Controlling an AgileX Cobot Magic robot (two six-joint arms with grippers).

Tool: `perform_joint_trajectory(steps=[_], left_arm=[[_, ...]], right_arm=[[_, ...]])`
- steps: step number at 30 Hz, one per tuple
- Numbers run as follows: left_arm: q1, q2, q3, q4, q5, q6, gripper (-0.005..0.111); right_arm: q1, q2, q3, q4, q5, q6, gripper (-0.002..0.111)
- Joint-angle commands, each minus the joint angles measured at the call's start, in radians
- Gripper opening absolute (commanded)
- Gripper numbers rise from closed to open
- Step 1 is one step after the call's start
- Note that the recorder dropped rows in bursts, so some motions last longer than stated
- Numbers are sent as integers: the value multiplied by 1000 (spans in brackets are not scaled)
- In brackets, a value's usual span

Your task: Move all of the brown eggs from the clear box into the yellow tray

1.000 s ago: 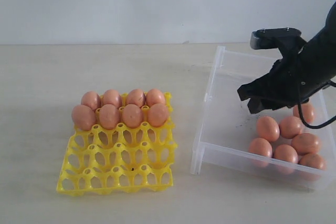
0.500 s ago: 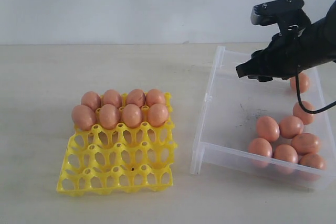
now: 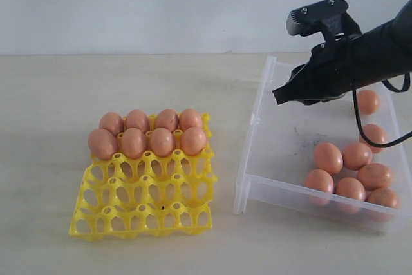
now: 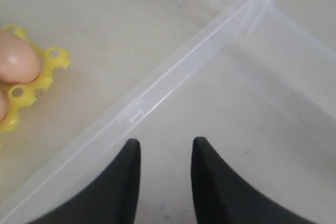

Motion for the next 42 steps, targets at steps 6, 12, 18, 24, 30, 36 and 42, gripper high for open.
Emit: perform_joint_trajectory(steps=[6,12,18,24,30,36,42], left_arm=[[-5,-3,3,2,-3,-8,4],[-5,-3,3,2,-3,-8,4],[-5,-3,3,2,-3,-8,4],[-5,-3,3,2,-3,-8,4],[-5,-3,3,2,-3,-8,4],[-5,-3,3,2,-3,-8,4],[-5,-3,3,2,-3,-8,4]], right_arm=[[-55,-3,-5,-156,229,276,20],[-55,-3,-5,-592,256,760,20],[-46,-3,-5,-613,224,834,20],[-22,-4,-5,-578,240,798,20],[-46,3,-5,-267,342,426,23],[-92,24,-5,-78,414,352,49],[-98,32,-5,-229,370,326,47]])
